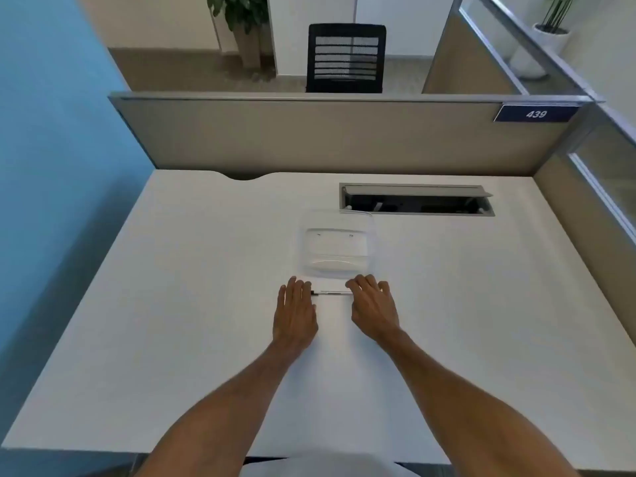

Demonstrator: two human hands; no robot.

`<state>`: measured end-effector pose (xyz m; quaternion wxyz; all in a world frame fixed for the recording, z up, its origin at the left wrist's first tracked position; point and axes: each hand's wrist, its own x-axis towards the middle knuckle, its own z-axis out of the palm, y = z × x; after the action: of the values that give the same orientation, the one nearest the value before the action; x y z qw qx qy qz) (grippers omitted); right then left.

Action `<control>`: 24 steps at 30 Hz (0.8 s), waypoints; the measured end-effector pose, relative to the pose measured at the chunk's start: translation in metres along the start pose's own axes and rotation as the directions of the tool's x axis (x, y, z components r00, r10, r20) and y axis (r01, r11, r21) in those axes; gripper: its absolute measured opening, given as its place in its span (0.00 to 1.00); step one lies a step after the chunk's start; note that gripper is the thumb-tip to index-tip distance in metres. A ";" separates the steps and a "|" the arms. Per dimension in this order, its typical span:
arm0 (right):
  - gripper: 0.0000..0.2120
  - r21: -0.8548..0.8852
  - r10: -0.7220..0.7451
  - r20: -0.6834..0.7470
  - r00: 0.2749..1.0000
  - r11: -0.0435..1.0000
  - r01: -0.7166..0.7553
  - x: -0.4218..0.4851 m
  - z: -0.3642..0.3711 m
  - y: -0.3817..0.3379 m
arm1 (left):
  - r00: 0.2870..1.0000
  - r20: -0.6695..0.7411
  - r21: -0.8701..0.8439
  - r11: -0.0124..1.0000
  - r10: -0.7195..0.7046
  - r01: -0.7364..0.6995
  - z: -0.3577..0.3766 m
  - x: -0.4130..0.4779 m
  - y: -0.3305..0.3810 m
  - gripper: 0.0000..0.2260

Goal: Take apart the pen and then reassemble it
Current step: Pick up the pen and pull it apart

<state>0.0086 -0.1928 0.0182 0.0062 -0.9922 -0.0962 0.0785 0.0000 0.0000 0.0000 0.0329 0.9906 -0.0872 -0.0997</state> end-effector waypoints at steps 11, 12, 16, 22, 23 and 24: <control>0.20 0.008 0.138 0.068 0.988 0.990 -0.139 0.025 0.008 0.007 | 0.997 -0.010 -0.077 0.994 0.072 -0.073 0.000 0.016 -0.011 0.23; 0.20 0.008 0.137 0.061 0.989 0.990 -0.138 0.027 0.010 0.007 | 0.997 -0.015 -0.091 0.993 0.077 -0.078 0.001 0.015 -0.011 0.23; 0.18 0.041 0.138 0.051 0.989 0.989 -0.140 0.030 0.012 0.007 | 0.999 -0.026 -0.168 0.985 0.041 -0.045 -0.001 0.016 -0.014 0.20; 0.15 0.074 0.102 0.044 0.994 0.992 -0.105 0.028 0.012 0.010 | 1.000 0.024 -0.201 0.979 -0.018 0.023 -0.008 0.023 -0.017 0.13; 0.14 0.083 0.100 0.040 0.994 0.991 -0.103 0.027 0.011 0.011 | 0.999 0.031 -0.229 0.973 -0.023 0.030 -0.007 0.024 -0.018 0.13; 0.13 0.096 0.103 0.036 0.994 0.990 -0.106 0.026 0.011 0.012 | 0.999 0.036 -0.275 0.960 -0.034 0.043 -0.007 0.025 -0.018 0.12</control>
<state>0.0339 -0.1994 0.0030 0.0489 -0.9931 -0.0401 0.0988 0.0285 0.0140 0.0010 0.1674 0.9762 -0.0537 -0.1268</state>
